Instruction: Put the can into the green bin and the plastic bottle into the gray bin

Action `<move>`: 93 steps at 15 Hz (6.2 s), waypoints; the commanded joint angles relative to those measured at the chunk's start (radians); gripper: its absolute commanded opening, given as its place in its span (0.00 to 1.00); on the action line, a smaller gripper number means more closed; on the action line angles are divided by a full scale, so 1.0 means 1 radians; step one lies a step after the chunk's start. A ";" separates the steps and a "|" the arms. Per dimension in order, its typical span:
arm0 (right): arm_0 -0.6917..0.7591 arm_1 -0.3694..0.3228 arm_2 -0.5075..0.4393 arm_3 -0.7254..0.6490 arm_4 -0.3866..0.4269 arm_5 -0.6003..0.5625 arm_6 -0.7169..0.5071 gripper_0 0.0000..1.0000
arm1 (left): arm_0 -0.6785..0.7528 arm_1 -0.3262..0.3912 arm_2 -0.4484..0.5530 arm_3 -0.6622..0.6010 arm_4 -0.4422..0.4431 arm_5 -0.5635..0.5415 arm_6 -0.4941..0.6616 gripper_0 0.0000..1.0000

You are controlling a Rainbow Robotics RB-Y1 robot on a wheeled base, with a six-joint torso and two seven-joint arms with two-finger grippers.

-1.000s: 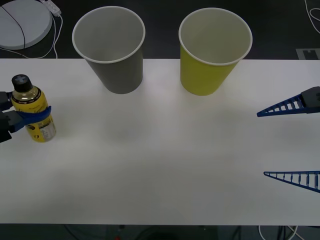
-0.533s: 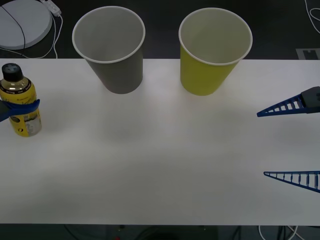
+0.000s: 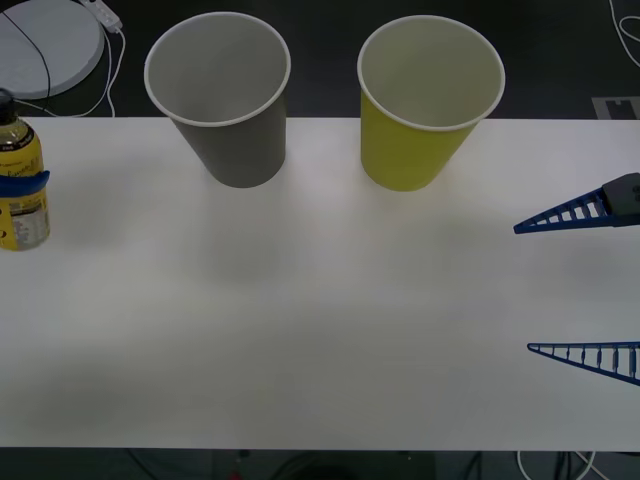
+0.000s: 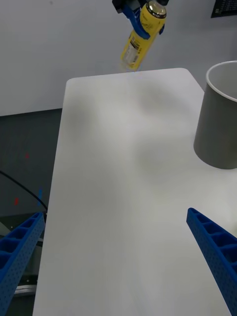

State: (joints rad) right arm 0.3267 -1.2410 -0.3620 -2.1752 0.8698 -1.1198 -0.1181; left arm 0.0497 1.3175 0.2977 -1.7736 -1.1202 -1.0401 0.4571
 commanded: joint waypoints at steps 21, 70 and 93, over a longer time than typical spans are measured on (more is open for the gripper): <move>0.000 0.000 0.000 0.000 0.000 0.000 0.000 1.00 | -0.789 0.006 -0.460 0.224 -0.270 -0.253 0.308 0.00; 0.000 0.000 0.000 0.000 0.000 0.000 0.000 1.00 | -1.621 -0.518 -0.911 0.870 -0.535 -0.391 0.350 1.00; 0.000 0.000 0.000 0.000 0.000 0.000 0.000 1.00 | -1.364 -0.208 -0.911 0.553 -0.288 -0.305 0.336 1.00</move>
State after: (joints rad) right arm 0.3267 -1.2410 -0.3620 -2.1752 0.8698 -1.1198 -0.1181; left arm -1.3317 1.0869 -0.6135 -1.1972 -1.4250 -1.3534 0.7943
